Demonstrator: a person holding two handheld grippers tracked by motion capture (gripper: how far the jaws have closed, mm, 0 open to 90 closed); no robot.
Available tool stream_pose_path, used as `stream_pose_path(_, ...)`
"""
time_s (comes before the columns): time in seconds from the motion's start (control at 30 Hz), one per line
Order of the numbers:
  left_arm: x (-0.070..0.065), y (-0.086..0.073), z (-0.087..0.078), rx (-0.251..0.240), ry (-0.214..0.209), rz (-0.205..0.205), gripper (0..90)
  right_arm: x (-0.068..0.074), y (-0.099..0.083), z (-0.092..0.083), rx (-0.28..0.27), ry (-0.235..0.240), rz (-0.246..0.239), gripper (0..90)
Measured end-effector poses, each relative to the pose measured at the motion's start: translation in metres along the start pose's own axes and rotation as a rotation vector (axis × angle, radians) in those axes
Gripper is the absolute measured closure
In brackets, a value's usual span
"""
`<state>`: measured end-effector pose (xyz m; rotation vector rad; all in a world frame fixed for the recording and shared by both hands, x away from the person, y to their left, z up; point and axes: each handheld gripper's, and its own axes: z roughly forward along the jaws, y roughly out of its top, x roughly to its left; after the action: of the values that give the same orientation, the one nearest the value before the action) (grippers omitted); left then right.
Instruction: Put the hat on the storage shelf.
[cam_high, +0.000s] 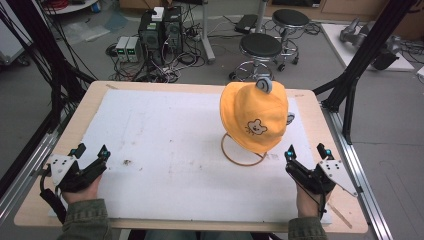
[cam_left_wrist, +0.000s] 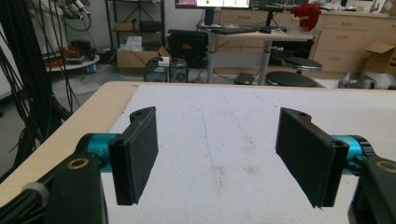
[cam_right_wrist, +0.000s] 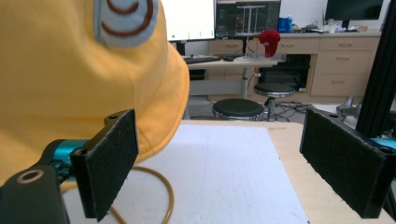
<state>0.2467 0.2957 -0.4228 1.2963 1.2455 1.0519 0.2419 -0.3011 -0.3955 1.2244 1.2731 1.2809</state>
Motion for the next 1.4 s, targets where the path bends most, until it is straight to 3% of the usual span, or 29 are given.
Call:
stream_pose_path(0.3,0.000,-0.001,0.001,0.000,-0.002,0.005,30.0,0.006,-0.015,0.004,0.035,0.007,-0.019,10.6)
stream_pose_path(0.4,-0.001,-0.001,0.001,-0.001,-0.004,0.008,30.0,0.005,-0.020,0.004,0.049,0.006,0.010,10.7)
stream_pose_path(0.57,-0.001,-0.002,0.001,0.005,-0.008,0.006,30.0,0.006,-0.027,0.005,0.064,-0.006,-0.005,10.7)
stream_pose_path(0.73,0.000,-0.001,0.001,-0.003,-0.008,-0.013,30.0,0.006,-0.029,0.005,0.065,-0.021,-0.006,10.6)
stream_pose_path(1.4,-0.001,-0.002,0.002,0.005,-0.016,-0.006,30.2,0.003,-0.030,0.002,0.036,-0.036,-0.009,10.7)
